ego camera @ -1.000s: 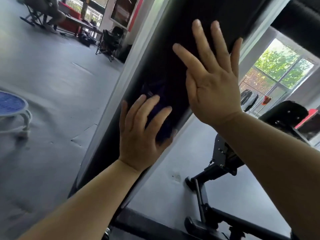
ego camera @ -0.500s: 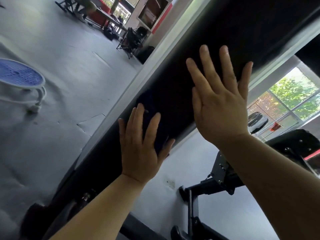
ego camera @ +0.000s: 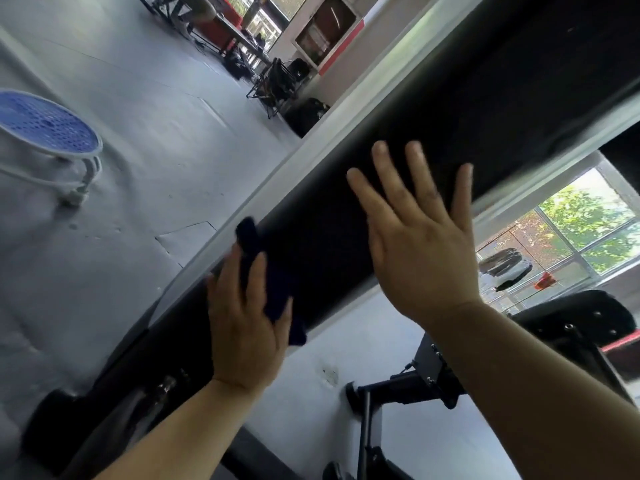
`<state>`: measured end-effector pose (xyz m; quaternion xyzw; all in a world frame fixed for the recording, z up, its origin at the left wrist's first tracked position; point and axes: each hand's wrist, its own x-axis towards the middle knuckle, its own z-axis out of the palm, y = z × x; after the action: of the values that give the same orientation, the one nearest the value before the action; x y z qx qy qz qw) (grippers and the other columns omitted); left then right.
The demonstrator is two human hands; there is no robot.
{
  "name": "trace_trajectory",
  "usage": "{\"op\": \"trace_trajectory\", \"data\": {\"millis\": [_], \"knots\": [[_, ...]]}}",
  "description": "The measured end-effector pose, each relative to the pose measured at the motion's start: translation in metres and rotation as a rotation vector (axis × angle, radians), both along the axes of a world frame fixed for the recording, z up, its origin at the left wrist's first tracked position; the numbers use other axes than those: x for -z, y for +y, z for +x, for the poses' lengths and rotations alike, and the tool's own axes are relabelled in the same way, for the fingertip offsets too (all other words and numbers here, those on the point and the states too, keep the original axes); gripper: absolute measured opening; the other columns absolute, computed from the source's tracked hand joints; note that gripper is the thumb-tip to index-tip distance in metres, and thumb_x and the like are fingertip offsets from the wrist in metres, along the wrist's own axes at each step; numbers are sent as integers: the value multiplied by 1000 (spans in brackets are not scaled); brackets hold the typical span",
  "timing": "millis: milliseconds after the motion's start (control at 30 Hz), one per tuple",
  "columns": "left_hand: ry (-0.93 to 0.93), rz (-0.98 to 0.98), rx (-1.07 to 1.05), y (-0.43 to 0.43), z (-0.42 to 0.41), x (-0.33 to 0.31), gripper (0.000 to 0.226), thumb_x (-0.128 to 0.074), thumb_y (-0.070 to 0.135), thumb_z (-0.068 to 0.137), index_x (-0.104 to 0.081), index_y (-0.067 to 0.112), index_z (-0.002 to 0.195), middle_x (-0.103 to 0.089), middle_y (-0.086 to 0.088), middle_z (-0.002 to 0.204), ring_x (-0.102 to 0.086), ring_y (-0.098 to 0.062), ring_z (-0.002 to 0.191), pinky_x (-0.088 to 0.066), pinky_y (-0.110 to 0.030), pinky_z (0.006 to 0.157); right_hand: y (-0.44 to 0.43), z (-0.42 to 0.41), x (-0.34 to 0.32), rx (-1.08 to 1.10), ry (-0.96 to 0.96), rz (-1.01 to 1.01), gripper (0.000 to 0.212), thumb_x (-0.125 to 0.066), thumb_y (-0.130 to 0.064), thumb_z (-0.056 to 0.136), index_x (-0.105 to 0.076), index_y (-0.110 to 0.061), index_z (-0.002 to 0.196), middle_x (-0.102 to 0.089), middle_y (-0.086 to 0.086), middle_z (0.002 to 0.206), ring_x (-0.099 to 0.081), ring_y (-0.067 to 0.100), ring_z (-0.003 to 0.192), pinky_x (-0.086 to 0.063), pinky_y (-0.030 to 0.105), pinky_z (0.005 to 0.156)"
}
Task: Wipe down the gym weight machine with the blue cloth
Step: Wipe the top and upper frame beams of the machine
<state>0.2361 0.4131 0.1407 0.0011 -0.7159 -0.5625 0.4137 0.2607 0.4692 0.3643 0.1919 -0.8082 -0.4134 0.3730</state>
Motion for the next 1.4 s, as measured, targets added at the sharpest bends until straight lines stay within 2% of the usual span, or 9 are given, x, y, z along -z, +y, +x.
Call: {"op": "trace_trajectory", "data": {"millis": [100,333,500,633,733,867,1067,1233,1400], "knots": [[-161,153,49,3,17,23,65,-34,47,100,-30,2,146,-17,-23,156,-25,-43,139,-32,-68,106,-3,-1,20,-20,-32,-19,54,-47,-20,96,-40,-28,149,-28,-4,160,-16,24,150,5,50,119],[153,-23,80,12,3,-31,61,-37,33,94,-25,6,148,-17,-21,156,-21,-40,146,-16,-53,120,-2,-4,25,-62,-16,-58,46,-34,-28,103,-41,-27,148,-29,-2,159,-18,27,149,6,45,120],[-200,155,111,8,25,56,64,-38,28,91,-25,4,148,-14,-24,158,-22,-43,140,-30,-65,110,0,-10,35,-104,69,-76,50,-42,-21,98,-44,-29,147,-32,-2,158,-23,27,148,-1,48,119],[-194,482,122,11,22,-10,72,-40,21,85,-22,-2,151,-9,-26,160,-12,-41,147,-6,-25,122,-1,-8,44,-88,81,-86,50,-41,-21,99,-41,-28,149,-31,-2,159,-21,27,149,2,48,119],[58,227,120,18,19,-47,64,-41,18,89,-26,-2,149,-16,-28,157,-15,-42,147,-13,-44,123,-1,-3,52,-70,16,-84,49,-36,-26,101,-39,-28,150,-28,-3,160,-18,24,150,6,46,119],[76,-110,80,17,13,40,61,-43,22,88,-28,6,145,-18,-23,154,-22,-41,143,-28,-61,114,-3,0,52,-41,-19,-114,52,-39,-24,99,-36,-27,151,-26,-3,161,-13,24,150,9,47,118],[-282,336,112,15,29,41,69,-40,20,88,-20,0,151,-7,-25,160,-10,-41,146,-23,-62,115,-13,3,76,7,-88,-126,56,-41,-20,96,-34,-24,152,-23,-3,162,-1,18,150,13,47,118],[-26,32,108,10,14,29,66,-43,24,91,-21,5,150,-14,-22,158,-16,-38,148,-16,-51,120,-17,4,81,51,-112,-134,58,-39,-20,97,-29,-19,154,-19,-1,163,5,15,148,17,47,116],[-437,173,114,1,31,109,75,-42,29,81,-26,-1,148,-22,-30,155,-32,-50,134,-31,-66,109,-28,2,100,48,-265,-43,53,-33,-25,97,-41,-18,149,-29,0,159,-5,16,149,18,44,118]]}}
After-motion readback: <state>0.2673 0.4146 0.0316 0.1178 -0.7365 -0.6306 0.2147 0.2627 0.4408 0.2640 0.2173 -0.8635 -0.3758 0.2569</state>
